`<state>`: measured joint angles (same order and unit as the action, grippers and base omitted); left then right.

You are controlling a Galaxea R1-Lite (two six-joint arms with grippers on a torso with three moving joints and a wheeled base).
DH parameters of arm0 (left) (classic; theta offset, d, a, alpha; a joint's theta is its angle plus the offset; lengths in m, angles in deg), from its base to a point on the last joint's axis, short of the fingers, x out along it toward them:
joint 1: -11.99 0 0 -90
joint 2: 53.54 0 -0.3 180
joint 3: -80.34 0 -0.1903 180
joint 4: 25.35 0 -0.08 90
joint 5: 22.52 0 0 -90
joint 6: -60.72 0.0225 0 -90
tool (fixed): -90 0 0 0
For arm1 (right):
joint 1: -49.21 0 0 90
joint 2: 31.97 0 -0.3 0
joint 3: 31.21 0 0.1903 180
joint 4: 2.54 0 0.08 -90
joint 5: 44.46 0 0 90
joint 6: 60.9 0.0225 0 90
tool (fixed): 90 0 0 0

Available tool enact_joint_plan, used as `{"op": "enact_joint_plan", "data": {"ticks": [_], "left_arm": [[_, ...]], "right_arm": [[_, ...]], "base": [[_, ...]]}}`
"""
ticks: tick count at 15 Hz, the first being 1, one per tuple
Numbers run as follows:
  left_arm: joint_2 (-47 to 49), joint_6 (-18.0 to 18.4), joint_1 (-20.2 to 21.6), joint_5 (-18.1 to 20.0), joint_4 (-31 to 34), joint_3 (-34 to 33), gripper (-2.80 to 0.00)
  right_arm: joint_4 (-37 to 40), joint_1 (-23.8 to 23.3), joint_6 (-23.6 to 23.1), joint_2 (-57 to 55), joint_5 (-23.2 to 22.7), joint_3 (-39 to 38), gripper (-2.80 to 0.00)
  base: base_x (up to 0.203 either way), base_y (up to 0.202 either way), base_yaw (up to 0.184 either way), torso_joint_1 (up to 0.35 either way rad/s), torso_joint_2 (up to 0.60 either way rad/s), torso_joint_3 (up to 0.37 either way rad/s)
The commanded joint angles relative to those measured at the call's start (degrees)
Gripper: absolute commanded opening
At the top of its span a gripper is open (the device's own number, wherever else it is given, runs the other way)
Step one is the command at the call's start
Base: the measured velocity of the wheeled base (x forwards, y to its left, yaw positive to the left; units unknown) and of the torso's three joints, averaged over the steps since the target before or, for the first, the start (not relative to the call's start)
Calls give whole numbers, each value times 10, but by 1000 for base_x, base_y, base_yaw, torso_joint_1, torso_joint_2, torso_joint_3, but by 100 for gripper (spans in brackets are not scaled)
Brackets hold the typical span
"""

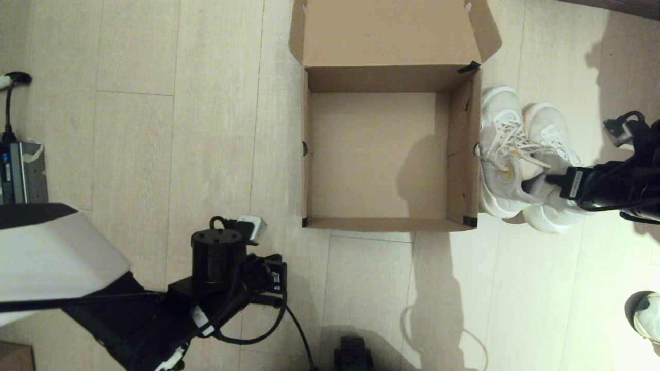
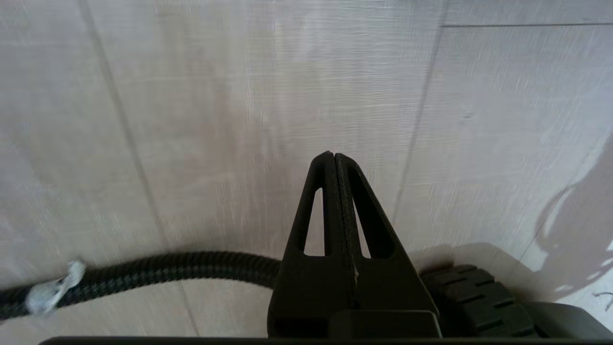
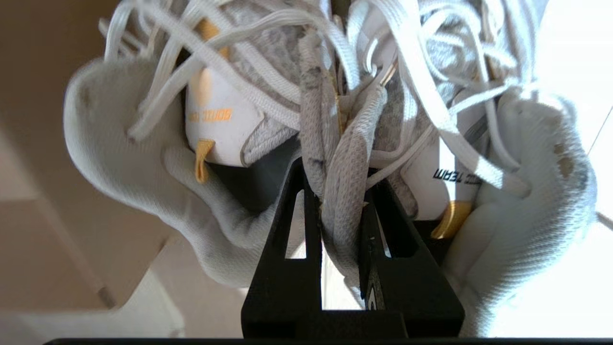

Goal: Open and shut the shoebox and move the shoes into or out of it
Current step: Put the shoes out of the shoe box

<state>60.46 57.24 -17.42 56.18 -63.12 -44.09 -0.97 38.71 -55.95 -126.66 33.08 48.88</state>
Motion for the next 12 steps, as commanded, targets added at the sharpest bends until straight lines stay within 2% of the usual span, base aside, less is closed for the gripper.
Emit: {"op": "enact_joint_plan", "data": {"ticks": [1,6,9,10,12], "left_arm": [[-4,0,5,0,-8,-4,-280],[-29,3,15,0,-8,-13,-280],[-86,7,20,-1,-6,-40,-280],[-108,8,20,-1,-4,-55,-280],[-124,6,21,-5,-7,-84,-280]], "right_arm": [[-3,2,0,-20,-2,10,-280],[3,2,5,17,-7,10,-280],[66,2,5,72,-5,7,-280],[92,2,1,82,-7,-1,0],[92,2,5,61,-11,-28,0]], "base": [[0,0,0,0,0,0],[0,0,0,0,0,0],[0,0,0,0,0,0],[0,0,0,0,0,0],[0,0,0,0,0,0]]}}
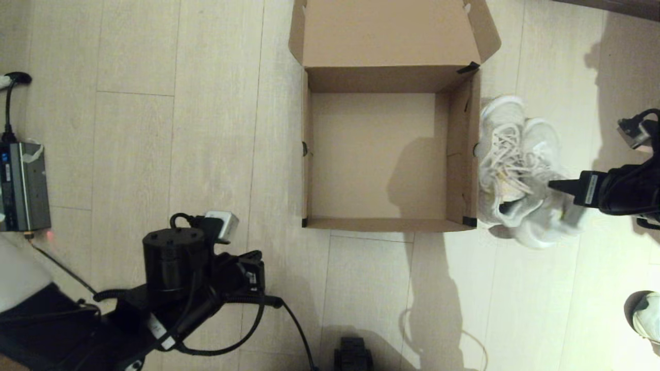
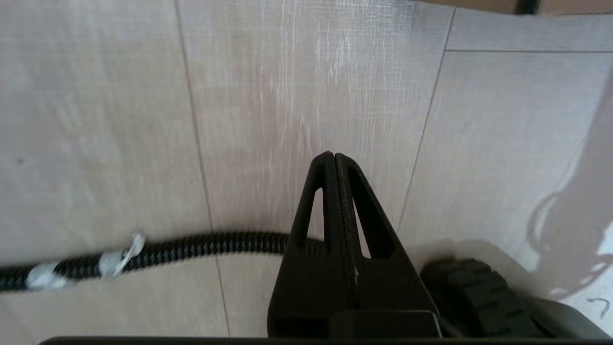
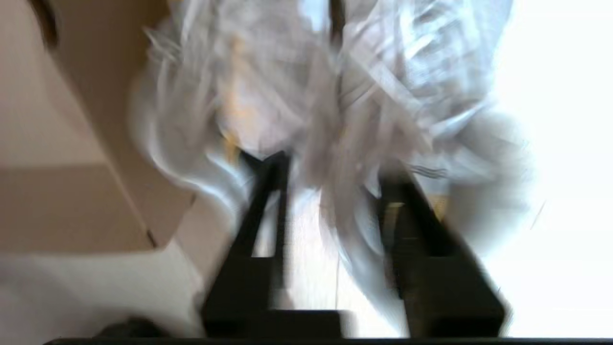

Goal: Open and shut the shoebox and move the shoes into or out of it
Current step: Put the shoes out of the shoe box

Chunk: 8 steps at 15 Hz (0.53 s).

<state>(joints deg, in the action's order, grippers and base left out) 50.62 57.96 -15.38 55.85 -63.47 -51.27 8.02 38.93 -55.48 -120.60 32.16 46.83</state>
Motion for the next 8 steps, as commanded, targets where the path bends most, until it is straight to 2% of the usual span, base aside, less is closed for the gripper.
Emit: {"op": "enact_joint_plan", "data": {"ticks": [1,3,5,8], "left_arm": [[-33,-1,0,-2,-4,-20,-280],[-63,-1,1,-3,-3,-30,-280],[-125,2,1,-5,16,-32,-280],[-285,11,2,-17,111,-31,-280]], "right_arm": [[-8,0,1,-17,-1,-24,0],[-53,-1,0,-27,3,-48,0],[-51,-7,-3,18,5,-56,0],[8,-14,-2,159,4,-61,0]], "base": [[0,0,0,0,0,0],[0,0,0,0,0,0],[0,0,0,0,0,0],[0,0,0,0,0,0]]}}
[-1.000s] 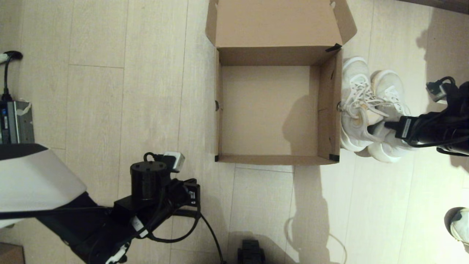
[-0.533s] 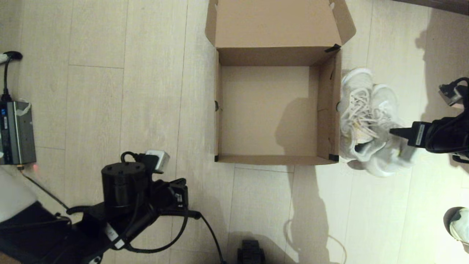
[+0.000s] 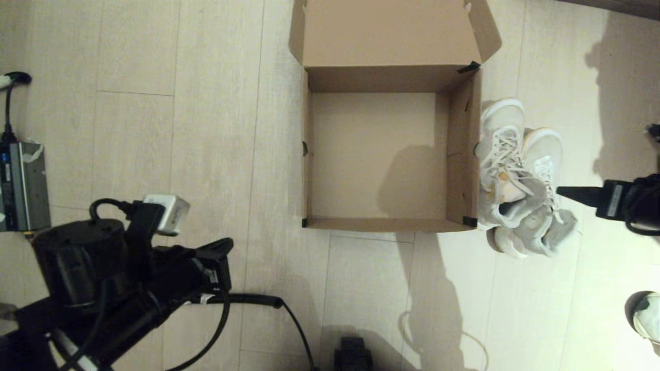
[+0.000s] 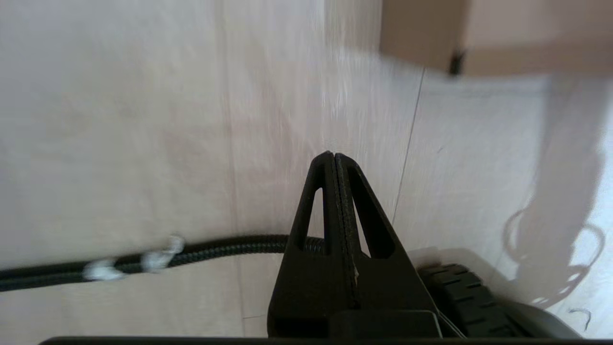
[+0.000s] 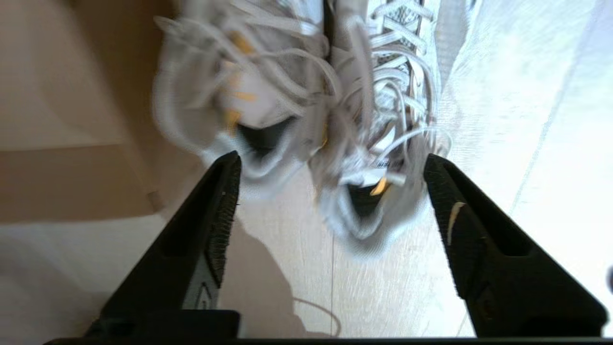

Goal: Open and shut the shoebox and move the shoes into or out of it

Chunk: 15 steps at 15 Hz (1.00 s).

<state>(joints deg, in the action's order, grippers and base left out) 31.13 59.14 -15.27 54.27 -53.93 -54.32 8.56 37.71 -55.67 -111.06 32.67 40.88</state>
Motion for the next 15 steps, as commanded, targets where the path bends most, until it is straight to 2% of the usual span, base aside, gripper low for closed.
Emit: {"op": "enact_joint_plan", "data": {"ticks": [1,2,3,4,7,9,10,11,13,14,15], "left_arm": [[-153,1,11,-7,38,-9,-280],[-214,2,35,-13,53,-22,-280],[-271,1,59,-18,66,-34,-280],[-325,-1,78,-22,77,-55,-280],[-449,9,140,-28,96,-147,-280],[-517,29,159,-23,117,-196,-280],[-554,40,163,-12,151,-209,-280],[-593,47,164,3,221,-215,-280],[-668,68,165,38,415,-214,-280],[-682,78,165,57,496,-204,-280],[-678,85,171,69,544,-193,-280]], "right_arm": [[26,-2,1,130,-2,-7,0],[48,-3,1,197,-2,-14,0],[73,-3,0,258,-1,-19,-36],[107,-4,-1,320,-1,-24,-280],[218,-4,-6,481,7,-55,-280],[251,-4,-26,562,30,-154,-280],[258,-4,-50,592,57,-217,-280],[254,-5,-69,607,100,-277,-280],[207,-5,-91,620,166,-390,-280],[173,-5,-100,624,181,-437,-280],[160,-4,-107,626,178,-461,-280]], "base": [[0,0,0,0,0,0],[0,0,0,0,0,0],[0,0,0,0,0,0],[0,0,0,0,0,0],[0,0,0,0,0,0],[0,0,0,0,0,0],[0,0,0,0,0,0],[0,0,0,0,0,0],[0,0,0,0,0,0],[0,0,0,0,0,0],[0,0,0,0,0,0]]}}
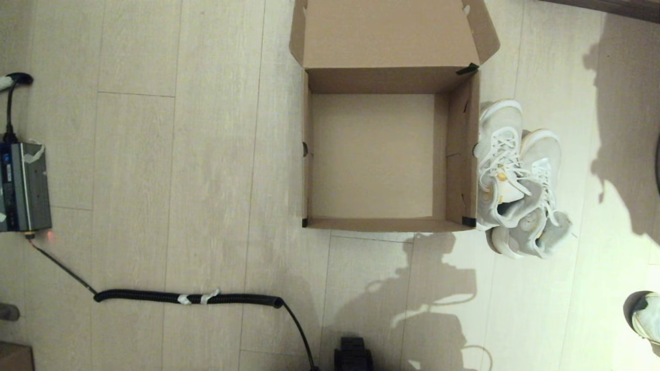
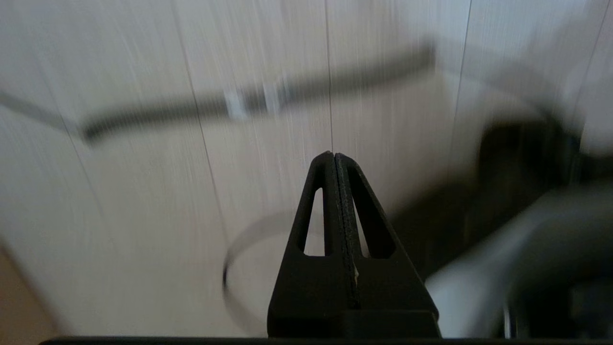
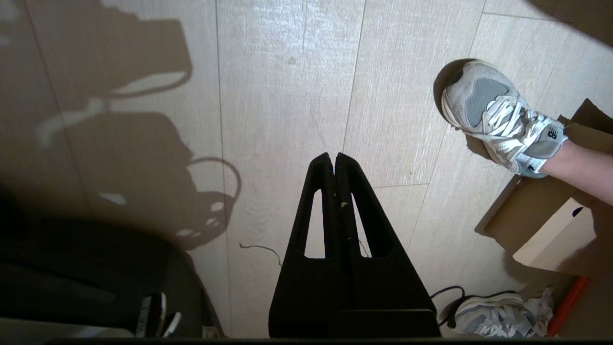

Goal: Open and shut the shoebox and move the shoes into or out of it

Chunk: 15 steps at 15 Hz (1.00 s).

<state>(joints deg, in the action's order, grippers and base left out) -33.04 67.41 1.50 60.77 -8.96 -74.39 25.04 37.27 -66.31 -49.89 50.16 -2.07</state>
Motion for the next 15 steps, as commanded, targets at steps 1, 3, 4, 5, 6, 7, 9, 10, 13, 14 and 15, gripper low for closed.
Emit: {"op": "enact_joint_plan", "data": {"ticks": [1,3,4,5,6,7,9,10,13,14,15], "left_arm": [[-17,5,14,6,106,13,-280],[0,5,69,3,110,16,-280],[-1,4,104,1,110,16,-280],[-7,4,137,1,110,16,-280],[-27,5,153,4,111,17,-280],[-42,7,156,14,109,16,-280],[-44,-22,157,20,107,14,-280],[-44,-36,157,34,108,13,-280],[-44,-29,156,88,95,-9,-280],[-44,-18,156,89,92,-10,-280],[-45,-3,155,94,92,-9,-280]], "right_arm": [[1,1,-9,16,-27,-34,-280],[30,4,-20,17,-63,-28,-280],[31,5,-19,18,-65,-28,-280],[32,15,-18,18,-66,-28,-280],[32,44,-16,18,-65,-28,-280],[33,83,-9,17,-64,-27,-280],[33,119,7,42,-62,-27,-280],[34,121,14,74,-61,-27,-280],[33,122,28,176,-54,-28,-280],[29,123,42,183,-34,-30,-280],[26,123,60,178,-22,-31,-280]], "base": [[0,0,0,0,0,0],[0,0,0,0,0,0],[0,0,0,0,0,0],[0,0,0,0,0,0],[0,0,0,0,0,0],[0,0,0,0,0,0],[0,0,0,0,0,0],[0,0,0,0,0,0],[0,0,0,0,0,0],[0,0,0,0,0,0],[0,0,0,0,0,0]]}}
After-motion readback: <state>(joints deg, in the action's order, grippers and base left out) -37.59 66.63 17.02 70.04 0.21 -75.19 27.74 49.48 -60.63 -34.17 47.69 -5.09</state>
